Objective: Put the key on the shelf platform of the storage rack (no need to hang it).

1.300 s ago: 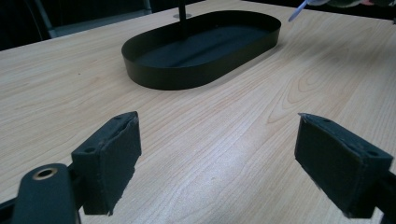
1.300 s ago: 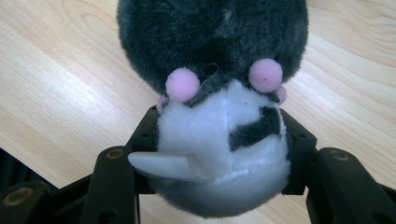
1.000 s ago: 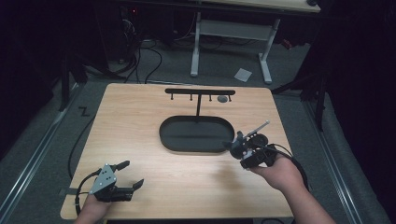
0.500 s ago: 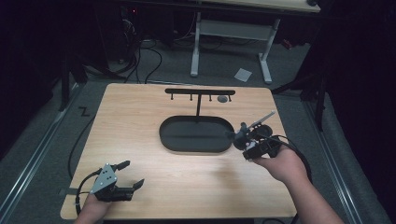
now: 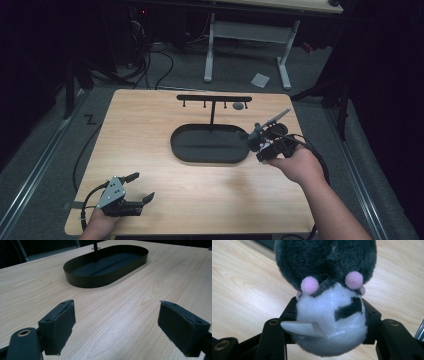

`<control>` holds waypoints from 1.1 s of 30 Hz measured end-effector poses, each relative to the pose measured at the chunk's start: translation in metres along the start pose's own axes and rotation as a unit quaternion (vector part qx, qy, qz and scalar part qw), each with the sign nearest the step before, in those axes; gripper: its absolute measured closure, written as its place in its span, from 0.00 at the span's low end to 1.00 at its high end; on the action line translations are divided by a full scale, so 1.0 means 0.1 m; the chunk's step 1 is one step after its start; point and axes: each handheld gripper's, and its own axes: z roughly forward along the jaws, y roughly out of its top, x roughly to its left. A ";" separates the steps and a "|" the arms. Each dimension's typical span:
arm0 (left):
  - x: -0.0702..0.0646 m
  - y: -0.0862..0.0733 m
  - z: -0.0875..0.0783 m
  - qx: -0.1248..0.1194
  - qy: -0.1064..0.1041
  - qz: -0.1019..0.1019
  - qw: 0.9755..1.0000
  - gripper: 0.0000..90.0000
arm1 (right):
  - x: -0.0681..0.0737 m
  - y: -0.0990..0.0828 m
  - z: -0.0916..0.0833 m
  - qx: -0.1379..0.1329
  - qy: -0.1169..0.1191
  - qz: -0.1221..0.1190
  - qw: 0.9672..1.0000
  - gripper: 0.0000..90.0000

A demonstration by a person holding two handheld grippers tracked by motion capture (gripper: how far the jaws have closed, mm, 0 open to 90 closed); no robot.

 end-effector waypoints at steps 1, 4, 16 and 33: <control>0.00 0.00 0.00 0.000 0.000 0.000 1.000 0.17 | -0.01 0.03 -0.01 -0.001 0.001 0.003 1.000 0.52; 0.00 0.00 0.00 -0.002 0.000 -0.001 1.000 0.17 | -0.01 0.12 -0.05 0.000 -0.003 0.006 1.000 0.52; 0.00 -0.01 -0.02 -0.003 0.000 0.002 1.000 0.17 | -0.11 0.38 -0.18 -0.015 -0.015 0.025 0.999 0.52; -0.01 -0.01 -0.02 -0.003 0.003 0.000 1.000 0.17 | -0.21 0.60 -0.23 -0.033 -0.017 0.039 0.999 0.52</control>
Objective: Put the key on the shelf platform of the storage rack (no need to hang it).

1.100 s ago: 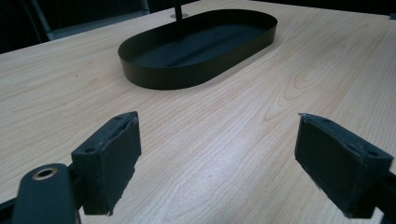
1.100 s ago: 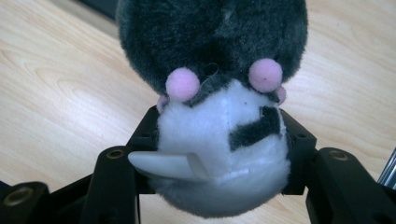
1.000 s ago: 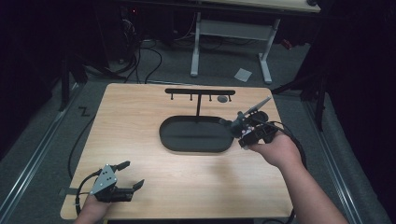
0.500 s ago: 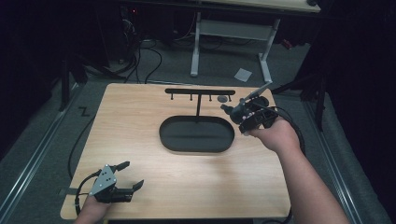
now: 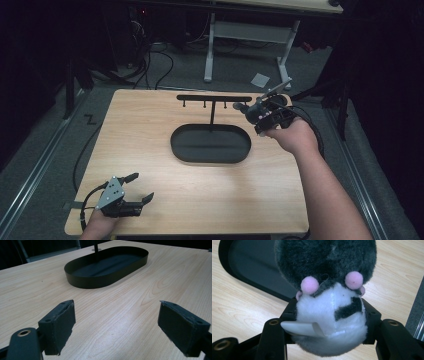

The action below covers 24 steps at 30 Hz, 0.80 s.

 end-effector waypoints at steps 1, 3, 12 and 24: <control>0.00 0.00 0.00 0.000 0.000 0.000 1.000 0.17 | -0.01 0.01 0.01 -0.002 0.001 0.003 1.000 0.52; 0.00 0.00 0.00 0.000 0.000 -0.001 1.000 0.17 | -0.04 0.02 0.01 -0.002 -0.002 0.008 1.000 0.52; 0.00 0.00 0.00 0.000 -0.001 0.000 1.000 0.17 | -0.19 0.01 0.12 -0.006 -0.006 0.035 0.999 0.52; 0.00 0.00 0.00 0.001 0.000 0.000 1.000 0.17 | -0.29 -0.14 0.42 -0.015 0.005 0.059 0.998 0.51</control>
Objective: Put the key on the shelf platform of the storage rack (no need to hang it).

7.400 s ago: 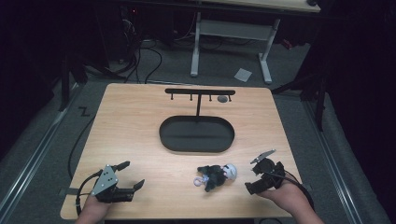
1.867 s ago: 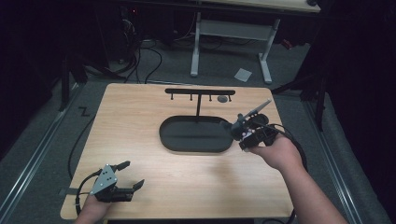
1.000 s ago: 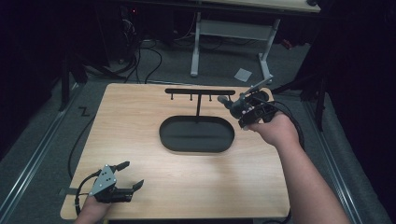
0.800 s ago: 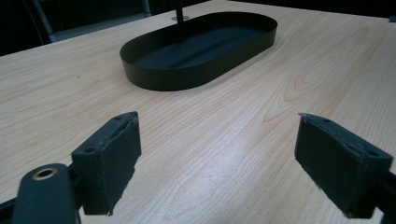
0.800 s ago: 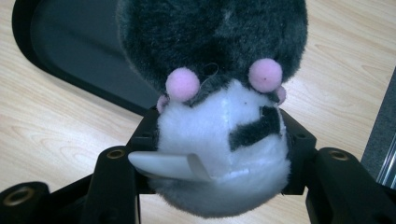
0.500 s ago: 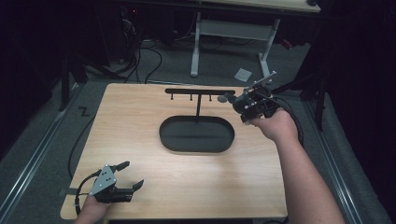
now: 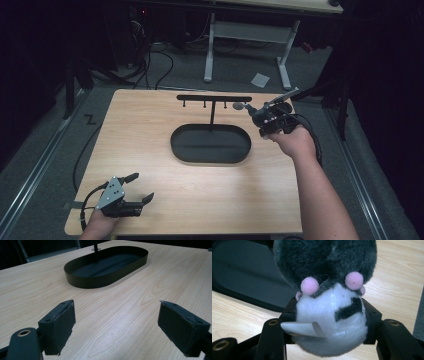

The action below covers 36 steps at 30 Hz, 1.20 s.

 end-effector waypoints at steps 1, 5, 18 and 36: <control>0.00 0.00 0.00 0.000 0.000 0.000 1.000 0.17 | -0.01 -0.01 0.02 0.000 -0.002 -0.001 1.000 0.51; 0.00 0.00 0.00 -0.001 0.000 -0.001 1.000 0.17 | -0.02 -0.03 0.11 -0.009 0.001 0.002 1.000 0.50; 0.00 0.00 0.00 0.000 0.000 0.000 1.000 0.17 | -0.05 -0.05 0.31 -0.010 -0.003 0.010 1.000 0.39; -0.01 0.00 0.00 0.000 0.000 0.001 1.000 0.17 | 0.03 -0.09 0.31 -0.013 0.000 -0.006 1.000 0.39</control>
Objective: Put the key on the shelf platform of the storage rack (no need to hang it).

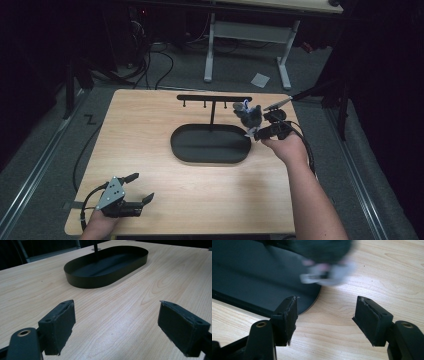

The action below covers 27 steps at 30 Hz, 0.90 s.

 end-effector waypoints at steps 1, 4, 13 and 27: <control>0.00 0.00 0.00 0.000 0.000 0.000 1.000 0.17 | 0.00 -0.01 0.00 0.001 0.001 -0.003 1.000 0.39; 0.00 0.00 0.00 0.001 0.000 0.001 1.000 0.17 | 0.03 -0.05 0.02 0.004 -0.002 -0.012 1.000 0.40; 0.00 0.00 0.00 0.004 0.000 0.004 1.000 0.17 | 0.09 -0.24 0.02 -0.005 -0.016 -0.026 1.000 0.36; 0.00 0.00 0.01 0.006 0.002 0.003 1.000 0.17 | 0.09 -0.71 0.07 -0.042 0.004 -0.025 0.999 0.35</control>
